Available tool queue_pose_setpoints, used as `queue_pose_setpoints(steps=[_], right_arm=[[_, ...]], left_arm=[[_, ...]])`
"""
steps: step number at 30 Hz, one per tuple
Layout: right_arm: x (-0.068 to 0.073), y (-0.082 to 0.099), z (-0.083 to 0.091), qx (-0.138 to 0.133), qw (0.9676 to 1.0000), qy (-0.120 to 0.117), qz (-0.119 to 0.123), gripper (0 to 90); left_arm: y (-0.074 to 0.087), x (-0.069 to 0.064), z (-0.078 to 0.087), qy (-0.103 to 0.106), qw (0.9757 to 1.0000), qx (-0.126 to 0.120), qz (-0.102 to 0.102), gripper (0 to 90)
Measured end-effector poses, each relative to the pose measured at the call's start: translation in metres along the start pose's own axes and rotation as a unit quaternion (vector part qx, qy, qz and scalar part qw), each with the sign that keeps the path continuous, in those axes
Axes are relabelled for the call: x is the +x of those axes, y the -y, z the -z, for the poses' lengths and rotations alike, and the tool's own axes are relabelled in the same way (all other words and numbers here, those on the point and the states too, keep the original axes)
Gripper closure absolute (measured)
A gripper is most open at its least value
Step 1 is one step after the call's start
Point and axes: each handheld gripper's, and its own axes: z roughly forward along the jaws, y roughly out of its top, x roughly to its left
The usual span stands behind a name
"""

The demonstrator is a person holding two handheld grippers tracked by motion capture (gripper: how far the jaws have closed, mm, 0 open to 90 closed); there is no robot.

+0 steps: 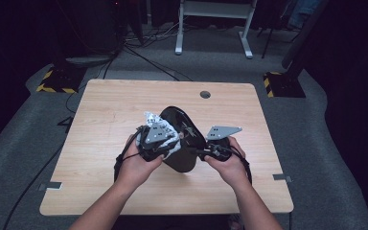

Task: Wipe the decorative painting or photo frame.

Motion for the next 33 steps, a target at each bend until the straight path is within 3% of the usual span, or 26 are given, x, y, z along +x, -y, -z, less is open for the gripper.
queue_pose_setpoints(steps=[6, 12, 15, 22, 25, 29, 33], right_arm=[[0.001, -0.001, -0.001, 0.001, 1.0000, 0.000, 0.002, 79.2], [0.000, 0.000, 0.000, 0.000, 1.0000, -0.002, -0.001, 79.3], [-0.001, 0.000, 0.000, 0.000, 1.0000, -0.002, -0.001, 79.3], [-0.001, 0.000, 0.000, -0.001, 1.0000, -0.002, -0.003, 79.3], [-0.001, 0.000, 0.000, -0.001, 1.0000, -0.003, -0.005, 79.3], [-0.001, 0.000, 0.000, -0.002, 1.0000, -0.004, -0.005, 79.5], [-0.002, 0.000, 0.000, -0.001, 1.0000, -0.005, -0.006, 79.6]], left_arm=[[-0.004, -0.001, 0.002, -0.005, 1.0000, 0.007, -0.003, 74.6], [-0.027, -0.001, 0.015, -0.016, 0.9996, -0.016, -0.019, 74.6], [-0.022, 0.001, 0.014, -0.013, 0.9995, -0.023, -0.019, 74.6], [0.005, 0.005, 0.000, -0.009, 0.9999, 0.006, 0.000, 74.7], [0.011, 0.006, -0.002, -0.005, 1.0000, 0.004, 0.006, 74.8], [0.005, 0.005, 0.000, -0.009, 0.9999, 0.009, 0.001, 74.7], [-0.011, 0.005, 0.010, -0.015, 0.9998, -0.012, -0.008, 74.7]])
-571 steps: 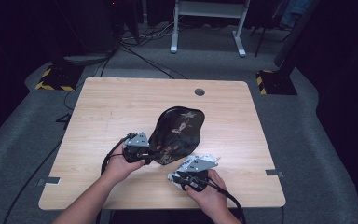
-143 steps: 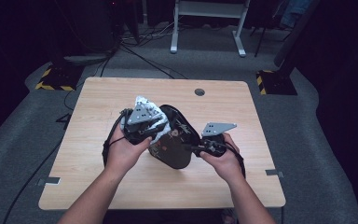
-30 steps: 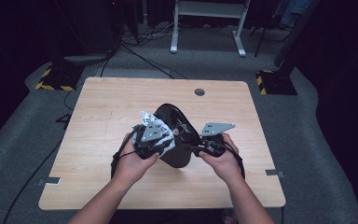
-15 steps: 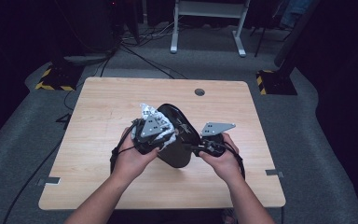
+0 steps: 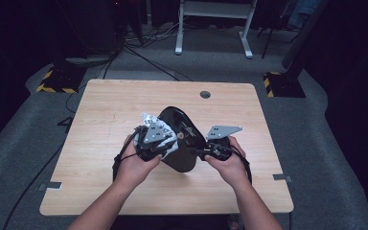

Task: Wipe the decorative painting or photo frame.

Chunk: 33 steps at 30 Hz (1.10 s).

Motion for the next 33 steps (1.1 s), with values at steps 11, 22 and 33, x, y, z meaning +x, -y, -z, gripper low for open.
queue_pose_setpoints(steps=[11, 22, 33], right_arm=[[0.000, 0.000, 0.000, 0.000, 1.0000, 0.000, -0.002, 79.5], [0.000, -0.001, 0.000, 0.000, 1.0000, -0.005, -0.002, 79.8], [0.000, 0.000, 0.000, 0.001, 1.0000, -0.001, -0.003, 79.4]], left_arm=[[0.024, -0.002, -0.013, 0.010, 0.9997, 0.017, 0.011, 74.7], [-0.005, 0.010, 0.008, -0.014, 0.9999, 0.004, -0.004, 74.5], [0.018, 0.011, -0.006, -0.020, 0.9995, 0.026, 0.005, 74.6]])
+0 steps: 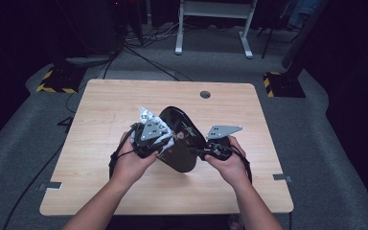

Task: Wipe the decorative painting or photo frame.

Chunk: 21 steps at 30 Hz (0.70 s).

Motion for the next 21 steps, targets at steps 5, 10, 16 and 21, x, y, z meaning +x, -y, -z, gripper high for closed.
queue_pose_setpoints(steps=[5, 10, 16, 21], right_arm=[[0.000, 0.000, 0.000, 0.001, 1.0000, 0.001, 0.003, 79.6], [-0.001, -0.001, 0.000, 0.001, 1.0000, -0.001, 0.003, 79.6], [-0.003, 0.000, 0.001, 0.003, 1.0000, -0.004, 0.003, 79.6], [-0.002, 0.000, 0.001, 0.003, 1.0000, -0.003, 0.003, 79.4]], left_arm=[[0.004, -0.002, -0.002, -0.002, 1.0000, 0.007, 0.000, 74.6], [-0.009, 0.003, 0.008, -0.005, 0.9999, -0.009, 0.004, 74.6], [-0.034, 0.008, 0.022, -0.013, 0.9994, -0.031, 0.002, 74.5], [-0.025, 0.009, 0.016, -0.007, 0.9996, -0.025, 0.011, 74.5]])
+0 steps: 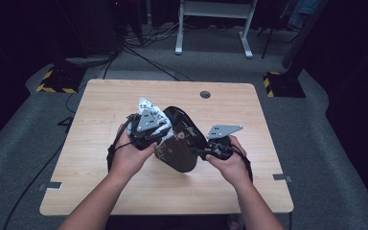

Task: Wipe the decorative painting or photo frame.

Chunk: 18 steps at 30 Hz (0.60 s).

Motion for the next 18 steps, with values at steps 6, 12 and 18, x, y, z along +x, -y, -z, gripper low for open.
queue_pose_setpoints(steps=[6, 12, 18], right_arm=[[0.001, -0.001, 0.000, 0.001, 1.0000, 0.003, 0.001, 79.0], [0.000, -0.001, 0.000, 0.001, 1.0000, 0.003, 0.000, 79.3], [-0.001, 0.000, 0.000, 0.001, 1.0000, 0.001, -0.001, 79.4]], left_arm=[[0.023, -0.002, -0.014, -0.006, 0.9995, 0.032, 0.002, 74.5], [0.025, -0.004, -0.016, 0.001, 0.9994, 0.035, 0.006, 74.3], [-0.002, -0.002, -0.002, 0.000, 1.0000, 0.007, -0.002, 74.3]])
